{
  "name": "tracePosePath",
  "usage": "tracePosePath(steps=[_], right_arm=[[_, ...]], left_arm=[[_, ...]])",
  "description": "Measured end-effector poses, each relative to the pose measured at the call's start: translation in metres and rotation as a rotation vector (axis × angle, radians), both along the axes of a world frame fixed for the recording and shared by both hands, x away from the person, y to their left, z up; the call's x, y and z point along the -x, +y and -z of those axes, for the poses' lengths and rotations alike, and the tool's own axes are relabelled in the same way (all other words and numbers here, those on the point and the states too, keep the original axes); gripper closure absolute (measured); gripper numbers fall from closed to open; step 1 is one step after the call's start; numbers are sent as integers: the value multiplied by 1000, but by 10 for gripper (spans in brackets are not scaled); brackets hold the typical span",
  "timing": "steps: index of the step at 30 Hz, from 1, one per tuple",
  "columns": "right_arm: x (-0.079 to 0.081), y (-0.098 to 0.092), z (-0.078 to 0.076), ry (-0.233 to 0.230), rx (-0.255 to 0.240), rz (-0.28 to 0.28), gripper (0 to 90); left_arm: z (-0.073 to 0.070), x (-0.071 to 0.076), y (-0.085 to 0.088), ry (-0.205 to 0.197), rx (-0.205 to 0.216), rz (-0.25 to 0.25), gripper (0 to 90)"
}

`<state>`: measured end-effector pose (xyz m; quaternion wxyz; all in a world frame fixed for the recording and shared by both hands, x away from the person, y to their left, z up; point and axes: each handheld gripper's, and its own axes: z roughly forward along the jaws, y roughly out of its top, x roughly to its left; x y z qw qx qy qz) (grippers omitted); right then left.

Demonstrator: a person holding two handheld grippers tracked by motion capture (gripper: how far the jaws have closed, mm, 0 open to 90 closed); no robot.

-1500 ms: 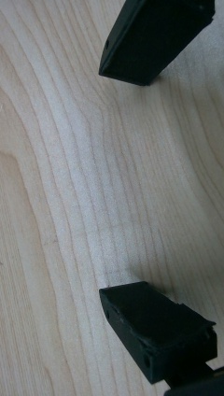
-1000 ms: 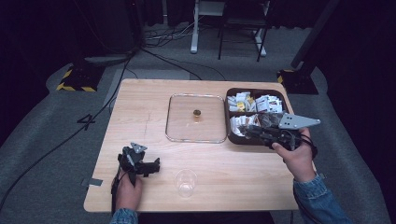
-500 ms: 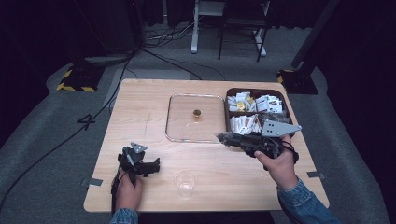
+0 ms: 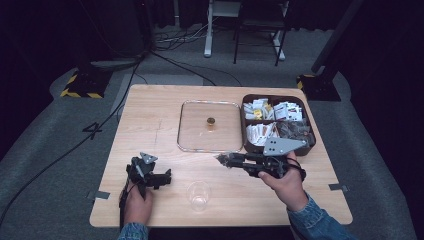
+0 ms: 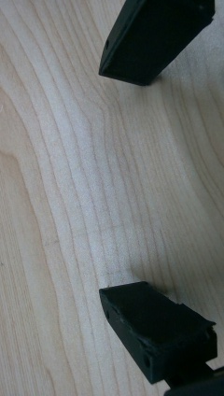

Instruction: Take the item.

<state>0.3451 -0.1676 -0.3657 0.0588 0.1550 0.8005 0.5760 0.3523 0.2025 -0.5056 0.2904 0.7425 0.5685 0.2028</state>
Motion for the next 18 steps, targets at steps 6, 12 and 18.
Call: tracePosePath(steps=[6, 12, 18], right_arm=[[8, 18, 6, 15, 11, -47, 788], [16, 40, 18, 13, 55, -94, 788], [20, 52, 29, 24, 85, -124, 788]], left_arm=[[0, 0, 0, 1, -1, 1, 0], [0, 0, 0, 0, -3, 1, 0], [0, 0, 0, 0, 0, 0, 0]])
